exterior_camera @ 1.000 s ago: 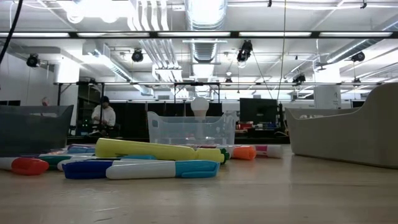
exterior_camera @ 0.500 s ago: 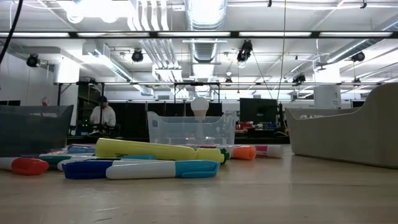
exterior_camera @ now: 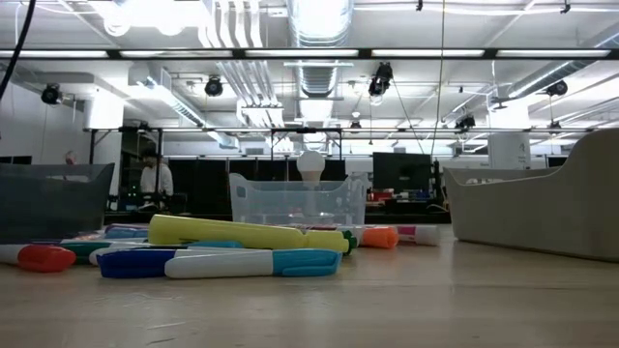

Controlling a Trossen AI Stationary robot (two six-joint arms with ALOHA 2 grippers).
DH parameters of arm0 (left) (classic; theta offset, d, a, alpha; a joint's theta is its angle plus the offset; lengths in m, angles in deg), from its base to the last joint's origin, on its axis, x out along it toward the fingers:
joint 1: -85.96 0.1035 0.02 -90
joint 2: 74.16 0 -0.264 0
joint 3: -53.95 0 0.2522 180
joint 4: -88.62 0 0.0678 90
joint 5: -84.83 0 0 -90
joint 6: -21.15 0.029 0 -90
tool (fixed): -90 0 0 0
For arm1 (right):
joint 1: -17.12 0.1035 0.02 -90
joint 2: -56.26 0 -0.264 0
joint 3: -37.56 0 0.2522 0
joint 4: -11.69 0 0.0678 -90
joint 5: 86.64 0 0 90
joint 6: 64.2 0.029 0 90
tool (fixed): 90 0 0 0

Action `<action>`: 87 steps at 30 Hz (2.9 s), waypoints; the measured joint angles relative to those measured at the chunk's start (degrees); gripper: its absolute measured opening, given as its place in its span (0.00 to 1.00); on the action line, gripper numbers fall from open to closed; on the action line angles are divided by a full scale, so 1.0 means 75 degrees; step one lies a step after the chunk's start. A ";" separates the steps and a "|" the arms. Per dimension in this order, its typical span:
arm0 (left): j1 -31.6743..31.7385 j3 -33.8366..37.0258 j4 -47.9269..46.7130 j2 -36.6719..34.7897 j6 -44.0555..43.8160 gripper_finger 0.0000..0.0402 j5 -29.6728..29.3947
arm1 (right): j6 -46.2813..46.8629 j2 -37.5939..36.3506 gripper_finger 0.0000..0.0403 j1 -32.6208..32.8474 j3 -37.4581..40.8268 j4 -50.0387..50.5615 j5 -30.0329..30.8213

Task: Pick & Place Markers
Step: Put the pink highlighter into the gray bin

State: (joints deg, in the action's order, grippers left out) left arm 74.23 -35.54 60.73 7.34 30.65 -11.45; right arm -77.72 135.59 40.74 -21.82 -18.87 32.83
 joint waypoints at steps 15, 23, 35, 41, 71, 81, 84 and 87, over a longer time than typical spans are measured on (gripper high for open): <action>0.0000 0.0000 -0.0008 0.0000 -0.0416 0.24 -0.0058 | -0.0055 -0.0044 0.13 -0.0006 0.0000 0.0065 0.0064; 0.0000 0.0000 -0.0094 0.0000 -0.0626 0.41 -0.0154 | 0.0155 -0.0438 0.14 0.0005 0.0000 0.0494 0.0216; -0.0015 0.0012 -0.1022 -0.0020 -0.0491 0.43 -0.0148 | 0.3253 -0.2886 0.15 0.0105 -0.0006 0.5359 0.1296; -0.0017 0.0012 -0.1663 -0.0020 -0.0483 0.43 -0.0150 | 0.5441 -0.4039 0.15 0.0093 -0.0006 0.7711 0.1249; -0.0015 0.0015 -0.2894 -0.0026 -0.0901 0.43 -0.0172 | 1.1253 -0.2119 0.15 -0.0638 -0.0006 1.2119 -0.3740; -0.0015 0.0015 -0.3287 -0.0029 -0.1109 0.43 -0.0172 | 1.0283 -0.1250 0.20 -0.1388 -0.0003 1.2611 -0.4202; -0.0015 0.0015 -0.3593 -0.0029 -0.1256 0.43 -0.0169 | 0.9939 -0.1007 0.25 -0.1431 -0.0003 1.2631 -0.4139; 0.0001 0.0039 -0.3666 -0.0029 -0.1305 0.43 -0.0169 | 0.9693 -0.0781 0.32 -0.1426 -0.0003 1.2630 -0.4085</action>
State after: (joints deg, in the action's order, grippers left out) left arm 74.24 -35.24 33.23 7.12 20.86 -12.72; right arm -5.03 129.74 30.04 -21.85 75.86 2.20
